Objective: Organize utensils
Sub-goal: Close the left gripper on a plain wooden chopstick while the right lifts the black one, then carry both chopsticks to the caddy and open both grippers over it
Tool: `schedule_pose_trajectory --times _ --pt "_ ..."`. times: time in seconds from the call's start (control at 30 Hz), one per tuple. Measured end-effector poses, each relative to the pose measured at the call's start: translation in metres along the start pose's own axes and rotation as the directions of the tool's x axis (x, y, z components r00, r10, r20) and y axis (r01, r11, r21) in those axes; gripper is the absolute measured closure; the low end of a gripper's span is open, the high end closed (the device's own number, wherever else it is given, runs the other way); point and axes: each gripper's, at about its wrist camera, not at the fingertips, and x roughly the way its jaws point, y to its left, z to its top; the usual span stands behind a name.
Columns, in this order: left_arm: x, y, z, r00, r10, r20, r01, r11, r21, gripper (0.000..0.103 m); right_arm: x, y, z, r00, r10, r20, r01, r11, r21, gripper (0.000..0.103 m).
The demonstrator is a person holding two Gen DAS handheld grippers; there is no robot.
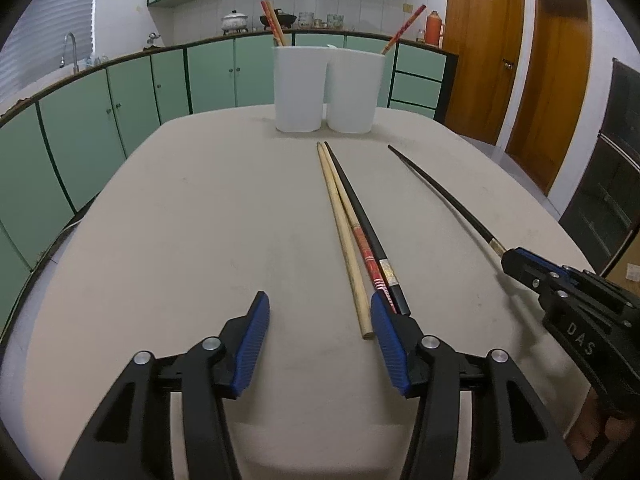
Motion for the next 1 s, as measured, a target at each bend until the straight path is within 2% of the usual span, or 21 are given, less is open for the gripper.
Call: schedule_pose_trajectory --times 0.13,0.23,0.3,0.33,0.37,0.4,0.53,0.7,0.9,1.0 --pt "0.002 -0.002 0.001 1.000 0.021 -0.004 -0.021 1.000 -0.007 0.054 -0.003 -0.003 0.000 1.000 0.007 0.006 -0.007 1.000 0.009 0.097" --pt "0.003 0.000 0.002 1.000 0.030 -0.002 -0.030 0.999 -0.018 0.063 -0.004 -0.003 0.000 1.000 0.008 0.009 -0.008 1.000 0.010 0.097" --pt "0.003 0.001 0.002 1.000 0.030 0.002 -0.029 0.999 -0.030 0.077 -0.004 -0.004 -0.001 1.000 0.010 0.006 -0.010 1.000 0.009 0.097" --pt "0.003 0.002 0.002 1.000 0.028 0.003 -0.028 0.999 -0.034 0.081 -0.004 -0.003 0.000 1.000 0.011 0.005 -0.011 1.000 0.007 0.097" --pt "0.003 0.002 0.003 1.000 0.026 0.004 -0.026 0.999 -0.037 0.092 -0.005 -0.003 -0.001 1.000 0.010 0.005 -0.010 1.000 0.004 0.097" --pt "0.003 0.003 0.003 1.000 0.018 0.005 -0.017 0.999 -0.041 0.096 -0.006 -0.002 0.000 1.000 0.008 0.007 -0.008 1.000 -0.001 0.097" --pt "-0.004 0.003 0.007 0.999 0.017 0.029 -0.016 0.999 -0.039 0.097 -0.010 0.001 0.002 1.000 -0.007 0.023 0.007 1.000 -0.028 0.097" --pt "-0.028 0.004 0.022 0.995 0.030 0.096 -0.029 0.999 -0.018 0.097 -0.025 0.005 0.015 0.997 -0.031 0.074 0.037 0.997 -0.074 0.097" --pt "-0.060 0.006 0.054 0.983 0.030 0.183 -0.028 0.999 -0.015 0.097 -0.048 0.005 0.042 0.990 -0.012 0.142 0.026 0.995 -0.096 0.097" --pt "-0.076 0.008 0.075 0.971 0.025 0.238 -0.024 1.000 -0.008 0.097 -0.060 0.003 0.063 0.984 0.006 0.176 0.011 0.995 -0.099 0.097"
